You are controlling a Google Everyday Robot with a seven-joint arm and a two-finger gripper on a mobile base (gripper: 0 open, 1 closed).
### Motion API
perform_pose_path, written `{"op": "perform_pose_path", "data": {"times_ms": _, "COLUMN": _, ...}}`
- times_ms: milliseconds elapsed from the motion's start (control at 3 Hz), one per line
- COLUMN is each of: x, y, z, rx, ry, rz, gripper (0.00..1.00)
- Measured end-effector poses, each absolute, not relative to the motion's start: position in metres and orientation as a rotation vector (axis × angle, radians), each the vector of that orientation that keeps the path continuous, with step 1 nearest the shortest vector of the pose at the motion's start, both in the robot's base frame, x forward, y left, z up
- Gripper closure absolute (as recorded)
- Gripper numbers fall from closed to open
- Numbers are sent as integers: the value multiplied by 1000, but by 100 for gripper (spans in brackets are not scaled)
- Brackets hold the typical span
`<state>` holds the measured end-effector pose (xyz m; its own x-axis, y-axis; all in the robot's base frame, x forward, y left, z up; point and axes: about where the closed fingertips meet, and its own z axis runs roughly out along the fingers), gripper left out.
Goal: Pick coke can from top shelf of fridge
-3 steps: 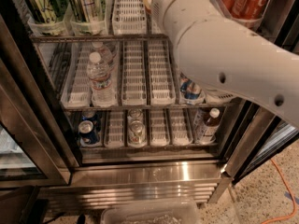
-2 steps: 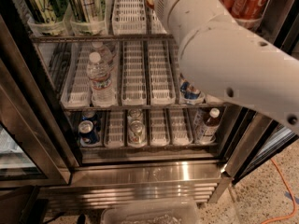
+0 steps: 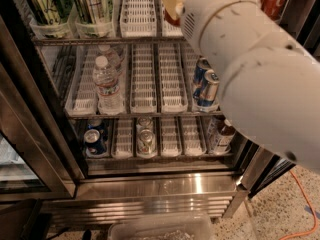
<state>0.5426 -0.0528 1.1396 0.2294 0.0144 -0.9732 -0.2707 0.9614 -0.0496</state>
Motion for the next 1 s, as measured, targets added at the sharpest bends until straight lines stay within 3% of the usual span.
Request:
{"op": "perform_pose_path", "data": {"times_ms": 667, "x": 492, "y": -62, "z": 1090, "rx": -277, "ry": 1459, "rz": 228, "gripper": 100}}
{"op": "perform_pose_path", "data": {"times_ms": 1000, "x": 492, "y": -61, "z": 1090, "rx": -277, "ry": 1459, "rz": 228, "gripper": 100}}
